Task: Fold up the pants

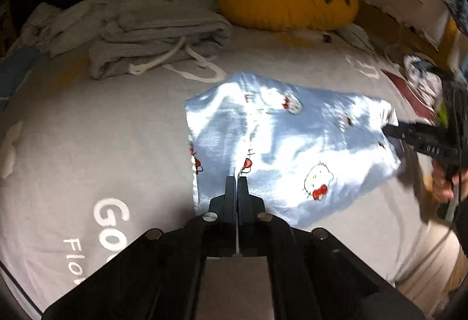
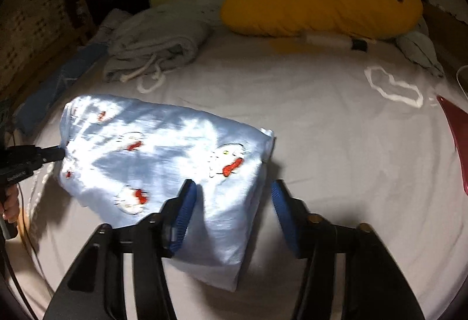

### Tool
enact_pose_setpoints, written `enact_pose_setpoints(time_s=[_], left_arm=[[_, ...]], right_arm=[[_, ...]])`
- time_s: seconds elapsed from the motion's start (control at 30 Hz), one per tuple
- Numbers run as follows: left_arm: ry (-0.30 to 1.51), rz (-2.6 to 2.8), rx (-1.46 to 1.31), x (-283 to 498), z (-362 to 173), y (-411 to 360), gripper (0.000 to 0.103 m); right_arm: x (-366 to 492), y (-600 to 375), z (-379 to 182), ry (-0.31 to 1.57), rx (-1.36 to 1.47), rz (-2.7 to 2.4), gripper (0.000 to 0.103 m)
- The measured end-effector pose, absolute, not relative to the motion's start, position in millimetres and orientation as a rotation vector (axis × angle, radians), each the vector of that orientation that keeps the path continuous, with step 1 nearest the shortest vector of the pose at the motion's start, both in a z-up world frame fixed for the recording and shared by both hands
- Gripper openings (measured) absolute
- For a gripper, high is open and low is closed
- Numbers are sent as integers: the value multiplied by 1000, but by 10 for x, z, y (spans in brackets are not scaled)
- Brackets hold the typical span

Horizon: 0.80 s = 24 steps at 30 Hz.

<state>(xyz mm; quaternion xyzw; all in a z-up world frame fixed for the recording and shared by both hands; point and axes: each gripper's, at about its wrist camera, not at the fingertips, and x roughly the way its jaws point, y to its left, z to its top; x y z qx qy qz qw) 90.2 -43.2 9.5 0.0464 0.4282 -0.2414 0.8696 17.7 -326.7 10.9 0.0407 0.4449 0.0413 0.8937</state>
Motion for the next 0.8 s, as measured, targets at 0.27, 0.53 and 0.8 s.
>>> enact_pose_setpoints(time_s=[0.27, 0.53, 0.8], left_arm=[[880, -425, 86, 1021, 76, -288, 7], [769, -461, 19, 982, 296, -237, 34], [743, -508, 31, 1242, 213, -594, 28]], right_arm=[[332, -3294, 8, 937, 1, 35, 5], [233, -3467, 303, 796, 121, 43, 5], [493, -3012, 245, 785, 101, 156, 6]])
